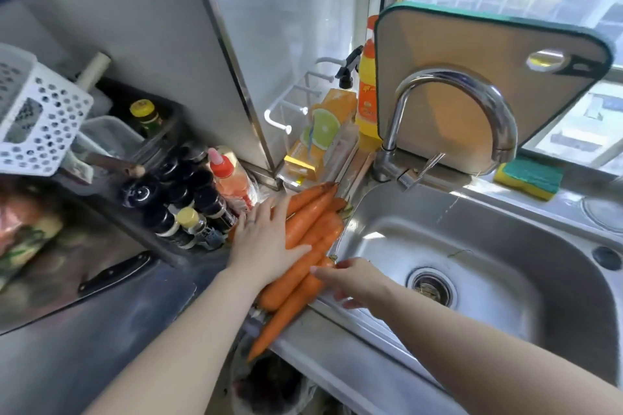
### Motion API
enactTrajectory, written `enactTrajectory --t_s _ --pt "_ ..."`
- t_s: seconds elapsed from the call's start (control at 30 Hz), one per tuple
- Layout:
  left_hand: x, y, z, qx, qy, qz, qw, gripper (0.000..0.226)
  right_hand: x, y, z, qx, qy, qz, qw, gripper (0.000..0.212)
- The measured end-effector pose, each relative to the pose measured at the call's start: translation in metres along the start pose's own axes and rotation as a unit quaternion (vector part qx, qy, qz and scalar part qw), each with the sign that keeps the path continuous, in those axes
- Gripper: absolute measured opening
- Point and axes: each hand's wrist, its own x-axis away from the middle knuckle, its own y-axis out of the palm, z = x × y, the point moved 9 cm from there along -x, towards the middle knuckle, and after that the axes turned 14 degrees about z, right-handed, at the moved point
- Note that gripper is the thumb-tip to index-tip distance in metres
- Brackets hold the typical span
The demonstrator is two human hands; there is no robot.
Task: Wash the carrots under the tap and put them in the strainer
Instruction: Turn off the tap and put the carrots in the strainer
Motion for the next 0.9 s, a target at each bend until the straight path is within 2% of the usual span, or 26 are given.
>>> enactTrajectory --t_s 0.17,0.33,0.5,0.7,0.8,0.83,0.9 --pt "-0.011 0.011 -0.014 -0.012 -0.03 -0.04 0.999 0.102 -0.01 0.007 -0.002 0.006 0.013 0.038 0.999 0.06" --pt "-0.024 0.018 -0.025 -0.026 -0.032 -0.073 0.996 0.106 -0.016 0.013 0.0 -0.048 0.018 0.046 0.998 0.041" --pt "-0.024 0.023 -0.022 0.01 -0.041 -0.087 0.995 0.098 -0.017 0.016 0.009 -0.113 0.048 0.075 0.99 0.043" --pt "-0.02 0.016 -0.016 0.009 -0.04 -0.054 0.998 0.094 -0.023 0.03 0.008 -0.117 0.039 0.071 0.99 0.084" --pt "-0.019 0.016 -0.017 0.005 -0.041 -0.054 0.998 0.098 -0.026 0.031 0.006 -0.126 0.028 0.083 0.988 0.096" --pt "-0.018 0.015 -0.017 0.006 -0.042 -0.052 0.998 0.097 -0.024 0.029 0.007 -0.133 0.031 0.093 0.986 0.094" --pt "-0.018 0.013 -0.018 0.007 -0.04 -0.045 0.998 0.093 -0.021 0.022 0.006 -0.136 0.019 0.115 0.984 0.068"
